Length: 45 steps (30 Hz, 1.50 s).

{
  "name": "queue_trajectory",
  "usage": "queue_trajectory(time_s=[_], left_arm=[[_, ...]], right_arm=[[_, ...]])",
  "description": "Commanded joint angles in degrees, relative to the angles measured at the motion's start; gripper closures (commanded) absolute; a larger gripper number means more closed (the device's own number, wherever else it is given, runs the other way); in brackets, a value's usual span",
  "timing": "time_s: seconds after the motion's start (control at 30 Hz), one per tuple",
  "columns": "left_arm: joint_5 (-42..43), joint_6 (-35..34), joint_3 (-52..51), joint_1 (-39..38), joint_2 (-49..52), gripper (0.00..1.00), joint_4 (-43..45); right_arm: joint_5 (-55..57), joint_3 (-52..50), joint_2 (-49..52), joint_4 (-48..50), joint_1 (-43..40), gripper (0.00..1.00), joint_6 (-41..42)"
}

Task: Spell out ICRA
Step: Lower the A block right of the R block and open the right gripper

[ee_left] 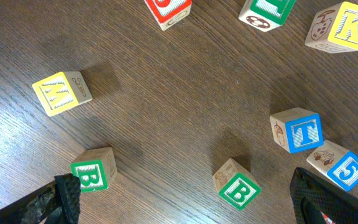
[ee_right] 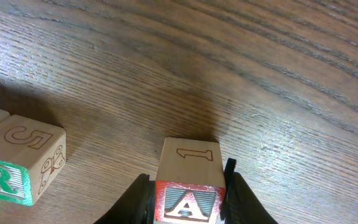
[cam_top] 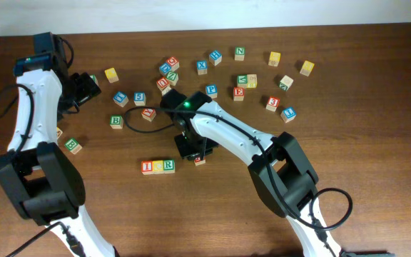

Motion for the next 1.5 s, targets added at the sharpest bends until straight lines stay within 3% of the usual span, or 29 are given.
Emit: queue_trajectory(time_s=[0.0, 0.23, 0.4, 0.6, 0.87, 1.0, 1.13, 1.47], left_arm=[[0.15, 0.13, 0.5, 0.46, 0.42, 0.01, -0.02], [0.15, 0.13, 0.5, 0.46, 0.42, 0.01, -0.02], [0.15, 0.13, 0.5, 0.46, 0.42, 0.01, -0.02], [0.15, 0.13, 0.5, 0.46, 0.42, 0.01, -0.02], [0.17, 0.13, 0.5, 0.46, 0.42, 0.01, -0.02], [0.15, 0.13, 0.5, 0.46, 0.42, 0.01, -0.02], [0.15, 0.13, 0.5, 0.46, 0.42, 0.01, -0.02], [0.15, 0.13, 0.5, 0.46, 0.42, 0.01, -0.02]], right_arm=[[-2.89, -0.39, 1.03, 0.04, 0.15, 0.75, 0.9], [-6.6, -0.39, 1.03, 1.03, 0.15, 0.65, 0.9], [-5.42, -0.39, 1.03, 3.69, 0.04, 0.65, 0.9], [3.82, -0.39, 1.03, 7.58, -0.2, 0.61, 0.9], [4.61, -0.39, 1.03, 4.55, -5.14, 0.61, 1.97], [4.17, -0.39, 1.03, -0.61, -6.29, 0.68, 1.88], [-0.39, -0.39, 1.03, -3.8, -6.27, 0.88, 1.88], [-9.16, -0.5, 1.03, -5.38, -4.0, 0.9, 1.92]])
